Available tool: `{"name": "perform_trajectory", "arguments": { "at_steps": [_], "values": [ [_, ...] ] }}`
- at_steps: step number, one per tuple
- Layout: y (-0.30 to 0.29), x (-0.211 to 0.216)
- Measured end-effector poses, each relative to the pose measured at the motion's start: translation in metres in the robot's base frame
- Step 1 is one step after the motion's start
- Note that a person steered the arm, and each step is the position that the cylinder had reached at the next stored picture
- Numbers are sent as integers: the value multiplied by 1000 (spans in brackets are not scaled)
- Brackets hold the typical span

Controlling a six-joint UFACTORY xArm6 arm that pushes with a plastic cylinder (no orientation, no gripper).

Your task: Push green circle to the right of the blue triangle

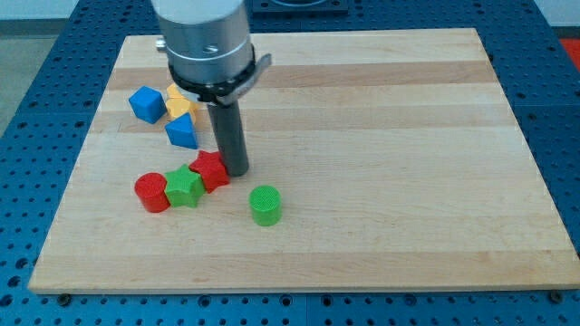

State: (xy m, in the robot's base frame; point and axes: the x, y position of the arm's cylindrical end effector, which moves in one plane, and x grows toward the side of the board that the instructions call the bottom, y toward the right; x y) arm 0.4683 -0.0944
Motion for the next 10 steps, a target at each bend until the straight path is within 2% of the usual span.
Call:
{"name": "perform_trajectory", "arguments": {
  "at_steps": [1, 2, 3, 4, 5, 6, 9, 10],
  "values": [
    [11, -1],
    [86, 17],
    [140, 88],
    [136, 130],
    [111, 134],
    [71, 106],
    [-38, -43],
    [-36, -50]
  ]
}}
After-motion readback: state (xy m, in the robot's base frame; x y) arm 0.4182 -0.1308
